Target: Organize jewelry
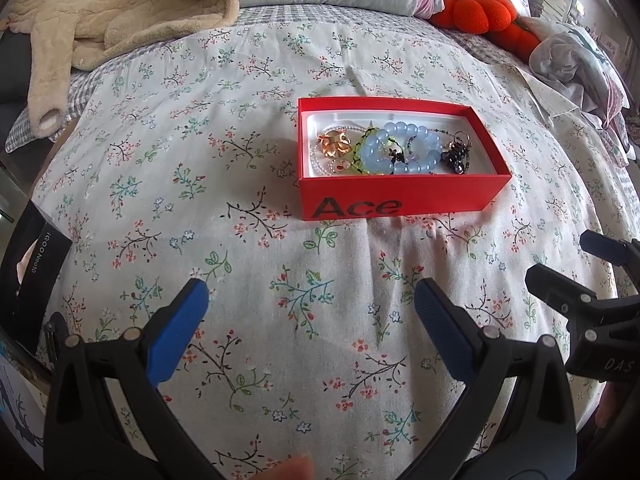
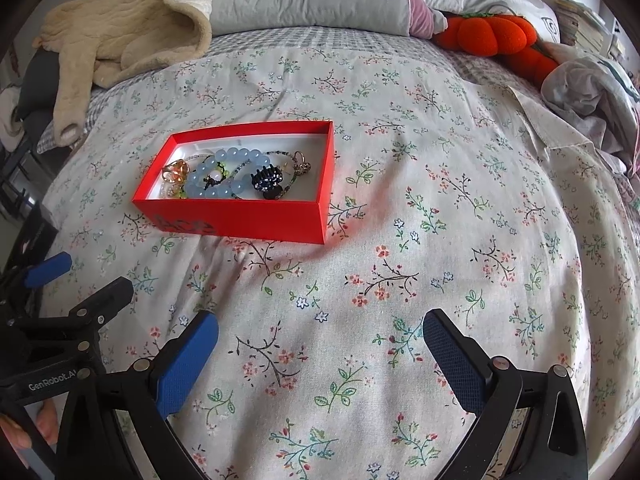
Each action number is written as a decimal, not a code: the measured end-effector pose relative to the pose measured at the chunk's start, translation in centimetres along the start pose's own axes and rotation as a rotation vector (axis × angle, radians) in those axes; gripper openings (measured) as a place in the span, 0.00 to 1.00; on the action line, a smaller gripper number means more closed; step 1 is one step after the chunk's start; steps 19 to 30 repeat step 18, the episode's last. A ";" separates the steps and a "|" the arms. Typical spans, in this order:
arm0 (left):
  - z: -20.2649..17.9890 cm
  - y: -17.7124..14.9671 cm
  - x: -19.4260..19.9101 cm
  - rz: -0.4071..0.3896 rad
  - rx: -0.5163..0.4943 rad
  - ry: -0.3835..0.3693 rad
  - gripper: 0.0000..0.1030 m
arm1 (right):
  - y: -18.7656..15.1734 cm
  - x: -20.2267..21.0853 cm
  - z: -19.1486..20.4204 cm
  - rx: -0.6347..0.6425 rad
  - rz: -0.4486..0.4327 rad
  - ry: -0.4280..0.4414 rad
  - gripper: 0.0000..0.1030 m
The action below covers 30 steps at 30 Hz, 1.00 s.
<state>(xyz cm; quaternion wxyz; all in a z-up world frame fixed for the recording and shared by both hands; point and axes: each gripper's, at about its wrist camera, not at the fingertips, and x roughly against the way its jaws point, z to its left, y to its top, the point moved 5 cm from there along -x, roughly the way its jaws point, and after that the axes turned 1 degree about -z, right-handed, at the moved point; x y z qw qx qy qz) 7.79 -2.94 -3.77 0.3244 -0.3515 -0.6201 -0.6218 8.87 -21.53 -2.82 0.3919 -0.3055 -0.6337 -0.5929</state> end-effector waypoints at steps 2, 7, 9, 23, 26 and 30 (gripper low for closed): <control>0.0 -0.1 -0.1 0.005 0.000 -0.002 0.99 | 0.0 0.0 -0.1 -0.001 -0.002 -0.003 1.00; 0.1 -0.1 -0.1 0.010 0.000 -0.009 0.99 | -0.1 -0.3 0.0 0.001 0.009 -0.004 1.00; 0.2 -0.2 -0.1 0.013 -0.001 -0.010 0.99 | -0.2 -0.4 0.0 0.003 0.011 -0.007 1.00; 0.5 -0.8 -0.3 0.030 -0.013 -0.013 0.99 | -0.3 -0.7 0.5 0.007 0.016 -0.009 1.00; 0.5 -0.8 -0.3 0.030 -0.013 -0.013 0.99 | -0.3 -0.7 0.5 0.007 0.016 -0.009 1.00; 0.5 -0.8 -0.3 0.030 -0.013 -0.013 0.99 | -0.3 -0.7 0.5 0.007 0.016 -0.009 1.00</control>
